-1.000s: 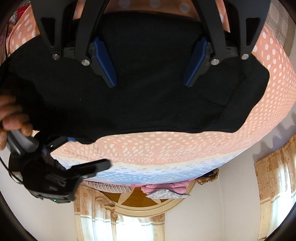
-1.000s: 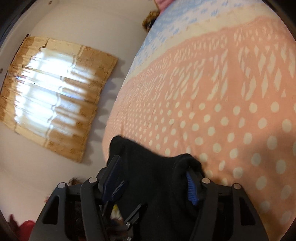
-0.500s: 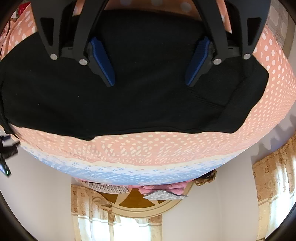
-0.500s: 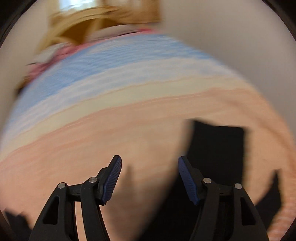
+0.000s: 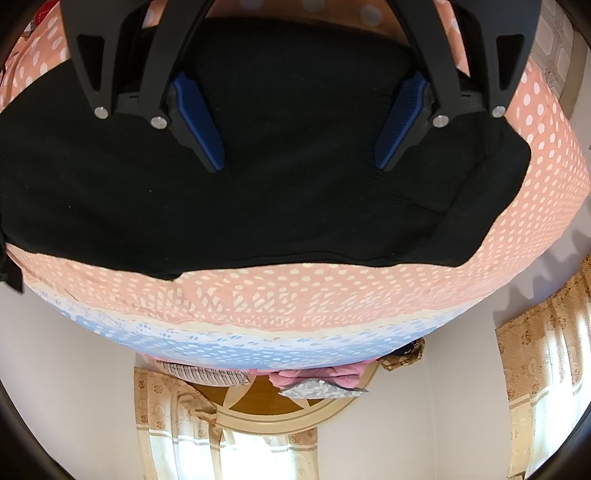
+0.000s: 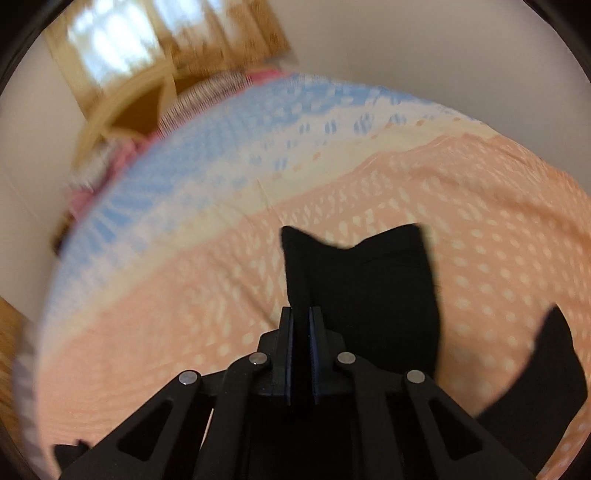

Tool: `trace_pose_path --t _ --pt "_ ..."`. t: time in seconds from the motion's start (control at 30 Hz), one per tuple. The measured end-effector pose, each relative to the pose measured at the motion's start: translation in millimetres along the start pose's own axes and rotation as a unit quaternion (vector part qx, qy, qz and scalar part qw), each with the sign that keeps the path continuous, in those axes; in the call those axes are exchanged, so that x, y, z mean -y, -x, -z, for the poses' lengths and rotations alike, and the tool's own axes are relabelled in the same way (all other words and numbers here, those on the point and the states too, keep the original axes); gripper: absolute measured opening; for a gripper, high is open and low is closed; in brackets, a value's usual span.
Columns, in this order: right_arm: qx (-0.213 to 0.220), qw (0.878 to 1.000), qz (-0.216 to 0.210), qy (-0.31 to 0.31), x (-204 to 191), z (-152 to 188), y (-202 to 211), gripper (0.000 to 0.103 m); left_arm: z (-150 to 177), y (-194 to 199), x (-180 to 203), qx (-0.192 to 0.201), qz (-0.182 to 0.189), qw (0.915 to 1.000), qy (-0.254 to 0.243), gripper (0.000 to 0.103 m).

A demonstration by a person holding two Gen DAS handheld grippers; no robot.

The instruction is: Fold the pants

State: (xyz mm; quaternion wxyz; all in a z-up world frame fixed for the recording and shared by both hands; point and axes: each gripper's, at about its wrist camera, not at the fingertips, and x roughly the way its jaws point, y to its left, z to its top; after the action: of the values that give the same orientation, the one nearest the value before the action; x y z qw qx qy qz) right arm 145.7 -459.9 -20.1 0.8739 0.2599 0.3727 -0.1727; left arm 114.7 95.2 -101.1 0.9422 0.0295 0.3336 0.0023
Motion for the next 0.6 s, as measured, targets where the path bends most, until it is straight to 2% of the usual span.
trace_pose_path --t 0.17,0.2,0.27,0.33,0.47,0.5,0.53,0.6 --pt "0.072 0.993 -0.047 -0.084 59.5 36.4 75.2 0.007 0.7 0.7 0.0 0.001 -0.004 1.0000 0.002 0.089" --pt "0.085 0.989 -0.050 -0.107 78.2 47.9 89.6 0.007 0.4 0.3 0.1 0.001 -0.005 1.0000 0.002 0.089" --pt "0.096 0.986 -0.030 -0.133 104.5 67.0 102.9 0.007 0.1 0.0 -0.1 0.001 -0.007 1.0000 0.003 0.090" --pt "0.096 0.982 -0.014 -0.161 129.0 87.4 110.3 0.007 0.0 -0.4 0.4 0.000 -0.007 1.0000 0.004 0.090" --pt "0.066 0.976 0.020 -0.206 170.6 118.2 100.7 0.007 -0.1 -0.4 0.2 0.000 -0.009 1.0000 0.001 0.092" --pt "0.060 0.974 0.015 -0.216 177.9 122.1 97.8 0.001 -0.4 -0.9 -0.7 -0.001 -0.008 1.0000 0.001 0.092" --pt "0.065 0.973 0.000 -0.222 182.7 124.3 98.3 0.001 -1.0 -1.0 -1.3 -0.003 -0.007 1.0000 0.000 0.093" --pt "0.064 0.977 0.020 -0.200 174.8 117.8 100.3 0.001 -1.5 0.0 -2.0 -0.004 -0.007 1.0000 -0.004 0.093"
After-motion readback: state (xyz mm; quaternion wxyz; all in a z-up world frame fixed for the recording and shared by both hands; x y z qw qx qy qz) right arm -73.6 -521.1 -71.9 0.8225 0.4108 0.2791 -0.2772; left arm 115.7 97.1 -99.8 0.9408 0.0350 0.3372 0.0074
